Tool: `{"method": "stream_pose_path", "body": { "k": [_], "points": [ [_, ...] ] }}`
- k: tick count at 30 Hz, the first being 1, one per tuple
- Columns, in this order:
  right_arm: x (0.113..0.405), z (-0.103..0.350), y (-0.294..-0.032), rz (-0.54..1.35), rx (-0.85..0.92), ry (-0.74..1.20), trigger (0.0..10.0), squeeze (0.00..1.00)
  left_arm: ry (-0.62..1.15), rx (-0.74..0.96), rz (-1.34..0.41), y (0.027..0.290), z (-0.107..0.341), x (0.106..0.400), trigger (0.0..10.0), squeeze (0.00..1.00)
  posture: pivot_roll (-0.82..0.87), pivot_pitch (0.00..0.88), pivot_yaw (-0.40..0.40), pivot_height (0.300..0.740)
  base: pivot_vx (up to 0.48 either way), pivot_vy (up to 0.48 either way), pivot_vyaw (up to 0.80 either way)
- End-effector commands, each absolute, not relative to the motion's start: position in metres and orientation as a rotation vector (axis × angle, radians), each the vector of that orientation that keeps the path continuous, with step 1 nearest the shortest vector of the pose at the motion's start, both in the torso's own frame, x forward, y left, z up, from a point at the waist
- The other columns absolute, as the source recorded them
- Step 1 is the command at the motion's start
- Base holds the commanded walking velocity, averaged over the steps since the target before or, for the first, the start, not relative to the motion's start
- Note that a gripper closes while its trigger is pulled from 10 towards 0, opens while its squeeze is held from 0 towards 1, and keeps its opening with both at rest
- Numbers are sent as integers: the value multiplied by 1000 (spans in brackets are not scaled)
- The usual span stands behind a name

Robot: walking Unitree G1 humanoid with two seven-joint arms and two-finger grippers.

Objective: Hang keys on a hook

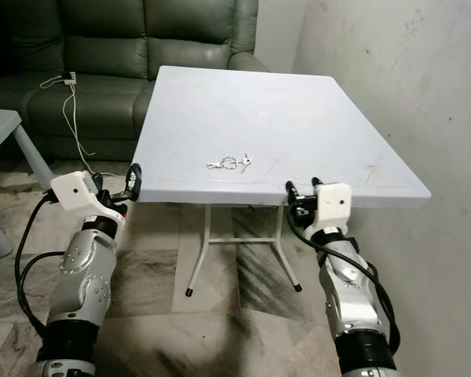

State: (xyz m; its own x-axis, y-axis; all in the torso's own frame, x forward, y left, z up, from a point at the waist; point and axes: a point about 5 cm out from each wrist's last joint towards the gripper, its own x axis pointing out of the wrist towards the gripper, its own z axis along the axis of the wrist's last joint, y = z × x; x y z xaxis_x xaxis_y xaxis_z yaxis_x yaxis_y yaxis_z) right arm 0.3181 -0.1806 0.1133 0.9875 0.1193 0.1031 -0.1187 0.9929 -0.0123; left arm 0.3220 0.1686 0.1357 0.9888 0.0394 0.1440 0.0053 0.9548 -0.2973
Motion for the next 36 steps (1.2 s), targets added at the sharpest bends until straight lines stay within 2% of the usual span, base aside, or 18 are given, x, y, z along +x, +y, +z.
{"method": "stream_pose_path", "body": {
  "k": [1, 19, 36],
  "points": [
    [321, 118, -185, 106, -6, -110, 10000, 0, -159, -299, 8, 168, 138, 320, 10000, 0, 57, 0, -115, 740, 0, 0, 0],
    [320, 124, -177, 153, -6, -126, 10000, 0, -132, -256, 1, 165, 125, 300, 10000, 0, 67, 4, -120, 740, 312, 0, 0],
    [319, 125, -172, 210, -12, -134, 10000, 0, -136, -261, 16, 166, 127, 299, 10000, 0, 75, 4, -128, 740, 386, 0, 0]
  ]
}}
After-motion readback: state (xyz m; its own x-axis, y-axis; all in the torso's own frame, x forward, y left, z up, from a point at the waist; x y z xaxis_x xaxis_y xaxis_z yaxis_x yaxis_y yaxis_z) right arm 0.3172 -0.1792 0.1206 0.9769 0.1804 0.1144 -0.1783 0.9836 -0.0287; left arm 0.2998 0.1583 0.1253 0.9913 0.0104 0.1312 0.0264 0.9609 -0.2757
